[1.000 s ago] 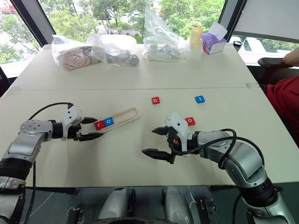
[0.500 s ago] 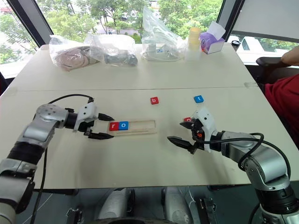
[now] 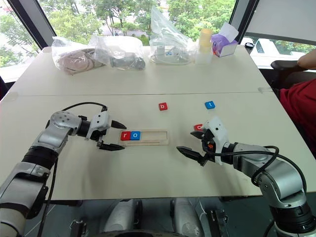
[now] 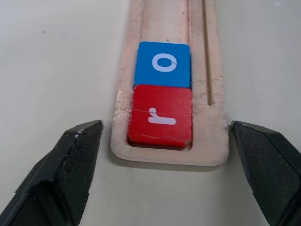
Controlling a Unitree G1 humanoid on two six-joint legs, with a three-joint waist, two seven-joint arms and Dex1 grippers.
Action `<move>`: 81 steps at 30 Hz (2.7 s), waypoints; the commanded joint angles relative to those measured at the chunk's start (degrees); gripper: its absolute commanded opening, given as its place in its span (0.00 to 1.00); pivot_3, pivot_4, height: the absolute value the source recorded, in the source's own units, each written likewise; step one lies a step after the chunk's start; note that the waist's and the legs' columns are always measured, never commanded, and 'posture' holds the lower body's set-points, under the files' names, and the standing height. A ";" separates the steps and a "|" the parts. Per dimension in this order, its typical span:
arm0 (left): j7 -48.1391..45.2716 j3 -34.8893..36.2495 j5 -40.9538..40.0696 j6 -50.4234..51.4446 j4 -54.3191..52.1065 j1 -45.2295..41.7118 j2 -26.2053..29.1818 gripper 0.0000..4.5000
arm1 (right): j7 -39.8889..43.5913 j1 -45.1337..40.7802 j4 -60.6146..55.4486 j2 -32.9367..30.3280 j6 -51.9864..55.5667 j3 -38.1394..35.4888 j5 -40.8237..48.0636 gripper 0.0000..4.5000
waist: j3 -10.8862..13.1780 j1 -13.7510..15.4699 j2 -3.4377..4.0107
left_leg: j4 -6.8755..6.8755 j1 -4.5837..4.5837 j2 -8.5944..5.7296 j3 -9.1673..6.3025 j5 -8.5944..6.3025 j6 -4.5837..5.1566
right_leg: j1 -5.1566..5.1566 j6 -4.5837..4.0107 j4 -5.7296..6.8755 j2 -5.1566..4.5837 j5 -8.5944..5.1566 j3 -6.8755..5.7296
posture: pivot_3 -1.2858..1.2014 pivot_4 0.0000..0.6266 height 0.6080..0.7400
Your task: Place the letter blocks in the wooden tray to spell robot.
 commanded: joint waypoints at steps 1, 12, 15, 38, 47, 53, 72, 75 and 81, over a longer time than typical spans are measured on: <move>2.37 2.82 -1.30 1.18 -3.33 1.05 0.66 1.00 | -1.00 -2.59 0.19 1.17 -1.52 0.18 -1.01 1.00 | 0.00 -0.02 0.00 | 0.00 0.00 0.00 0.00 0.00 0.00 | 0.00 0.00 0.00 0.00 0.00 0.00 | 0.52 0.24 1.00; 3.86 18.73 -16.69 27.93 -33.90 16.84 16.20 1.00 | -24.71 -29.17 25.77 27.49 -0.06 9.26 -15.63 1.00 | 0.17 -1.65 -0.06 | -0.14 -0.16 0.61 0.10 0.00 0.00 | -0.47 -0.24 0.19 0.37 0.12 0.15 | 0.52 0.24 1.00; 8.81 24.53 -19.35 33.08 -38.22 19.33 16.80 1.00 | -27.00 -32.65 34.89 32.46 -4.33 12.56 -20.91 1.00 | 0.16 -1.46 -0.08 | -0.02 -0.73 0.62 0.01 0.02 -0.02 | -1.03 -0.25 0.30 0.40 0.16 0.06 | 0.52 0.24 1.00; 24.77 33.22 -26.14 41.71 -50.94 26.76 14.85 1.00 | -31.33 -44.13 66.10 44.82 -23.69 13.36 -35.73 0.27 | 0.16 -2.09 -0.08 | -0.05 -0.65 0.64 0.12 0.02 -0.03 | -1.02 -0.33 0.26 0.38 0.25 0.09 | 0.52 0.24 1.00; 25.06 25.43 -29.46 43.24 -55.97 23.92 11.74 1.00 | -30.08 -24.57 19.44 33.68 -8.66 6.12 -34.38 0.27 | 0.15 -0.54 -0.09 | -0.09 -0.79 0.52 0.05 0.01 -0.04 | -1.03 -0.29 0.19 0.21 0.25 0.07 | 0.52 0.24 1.00; 24.86 20.03 -29.47 43.16 -56.09 22.28 9.56 1.00 | -33.91 -8.15 -10.55 33.63 11.16 -0.97 -33.52 0.27 | 0.15 -0.60 -0.06 | -0.10 -0.69 0.52 0.11 0.01 -0.05 | -1.02 -0.28 0.20 0.41 0.20 0.12 | 0.52 0.24 1.00; 22.55 14.78 -25.76 39.01 -48.47 16.49 8.44 1.00 | -39.86 1.54 -12.40 43.12 20.32 -2.79 -35.38 0.70 | 0.13 -1.71 -0.08 | -0.07 -0.65 0.56 0.13 0.10 -0.19 | -1.01 -0.60 0.17 0.48 0.24 0.09 | 0.52 0.24 1.00; 22.46 15.98 -26.32 39.38 -48.59 16.92 9.00 1.00 | -37.76 1.23 -14.13 39.48 17.14 -2.87 -35.34 0.98 | 0.13 -1.69 -0.08 | -0.07 -0.65 0.55 0.12 0.10 -0.19 | -1.01 -0.60 0.17 0.48 0.23 0.09 | 0.52 0.24 1.00; 20.23 17.09 -27.44 40.00 -48.69 17.54 11.45 1.00 | -20.84 0.91 -10.46 26.68 2.49 -11.08 -25.76 0.98 | 0.14 -1.70 -0.09 | -0.07 -0.66 0.47 0.13 0.10 -0.19 | -0.99 -0.37 0.14 0.44 0.04 0.10 | 0.52 0.24 1.00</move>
